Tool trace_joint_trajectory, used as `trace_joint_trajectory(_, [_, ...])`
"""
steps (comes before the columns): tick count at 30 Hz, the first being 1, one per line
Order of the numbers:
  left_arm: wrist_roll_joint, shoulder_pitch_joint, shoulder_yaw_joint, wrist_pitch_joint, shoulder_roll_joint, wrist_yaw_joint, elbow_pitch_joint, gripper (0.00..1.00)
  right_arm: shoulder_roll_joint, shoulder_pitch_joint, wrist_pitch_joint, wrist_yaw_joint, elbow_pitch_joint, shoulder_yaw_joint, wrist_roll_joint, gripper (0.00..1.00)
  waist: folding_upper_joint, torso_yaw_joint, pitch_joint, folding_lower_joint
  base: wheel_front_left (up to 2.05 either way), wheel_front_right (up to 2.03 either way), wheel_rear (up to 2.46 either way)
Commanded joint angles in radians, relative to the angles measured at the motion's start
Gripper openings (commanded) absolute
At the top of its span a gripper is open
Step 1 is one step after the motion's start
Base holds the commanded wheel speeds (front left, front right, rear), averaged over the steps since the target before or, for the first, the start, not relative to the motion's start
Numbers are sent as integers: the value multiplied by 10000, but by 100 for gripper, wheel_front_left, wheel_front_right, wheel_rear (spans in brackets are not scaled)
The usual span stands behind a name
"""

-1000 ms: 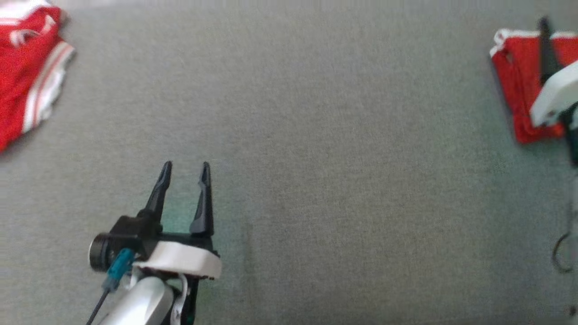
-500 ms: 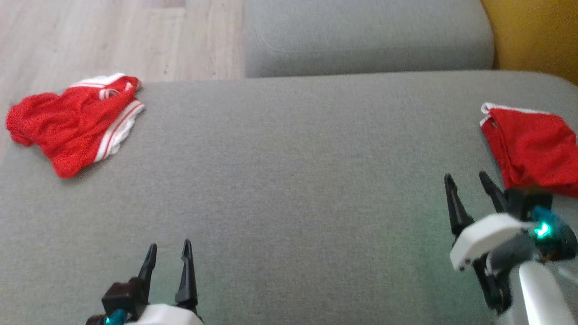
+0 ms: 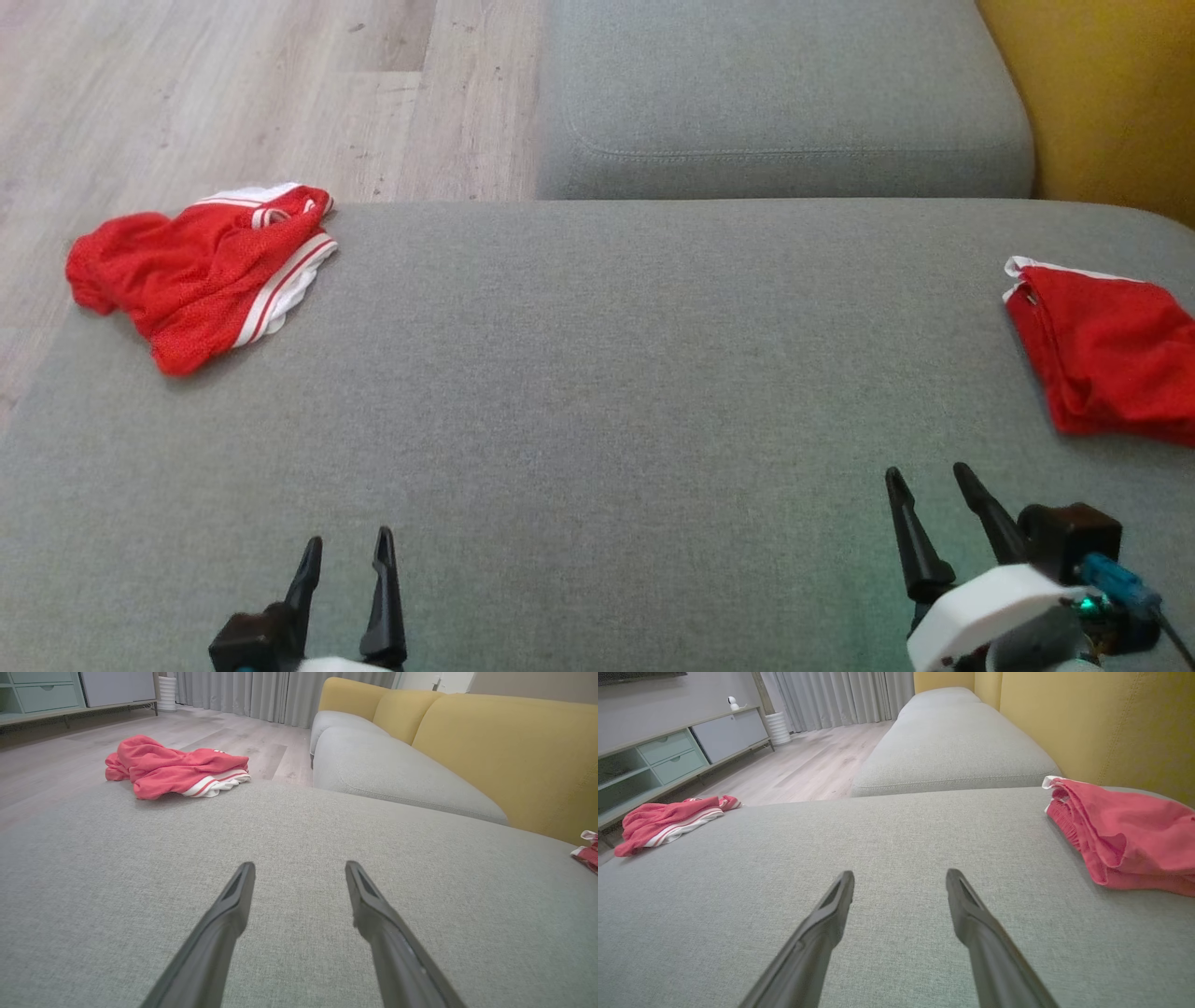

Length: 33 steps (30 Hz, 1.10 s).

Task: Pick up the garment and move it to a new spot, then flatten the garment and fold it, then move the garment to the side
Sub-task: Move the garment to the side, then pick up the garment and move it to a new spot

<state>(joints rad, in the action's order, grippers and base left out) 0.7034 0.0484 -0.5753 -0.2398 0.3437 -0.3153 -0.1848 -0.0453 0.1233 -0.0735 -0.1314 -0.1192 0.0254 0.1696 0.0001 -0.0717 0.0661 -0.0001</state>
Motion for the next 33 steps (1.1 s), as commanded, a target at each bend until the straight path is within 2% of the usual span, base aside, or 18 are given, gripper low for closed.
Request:
trace_joint_trajectory(1, [2,-341,373,-95,151,35,322,100,-51,-235,181,7,426,277,108,100,-1,-15,16,1,0,0,0])
trace_joint_trajectory(15, [23,-348,264,-62,166,46,313,100,-50,-54,209,7,343,384,6,100,-1,-57,71,1,0,0,0])
trace_joint_trajectory(20, [-10,-419,199,-36,158,50,315,100,-49,25,240,7,395,293,-62,100,-1,-394,80,1,0,0,0])
trace_joint_trajectory(26, [-111,-550,258,12,345,-35,515,100,-49,99,346,7,626,204,-18,100,-1,-1681,92,1,0,0,0])
trace_joint_trajectory(27, [-135,-562,340,20,457,-107,649,100,-49,79,381,7,654,237,28,100,-1,-2212,95,1,0,0,0])
trace_joint_trajectory(33, [-197,-506,576,93,865,-323,1193,100,-49,16,511,7,611,285,192,100,-1,-3905,82,1,0,0,0])
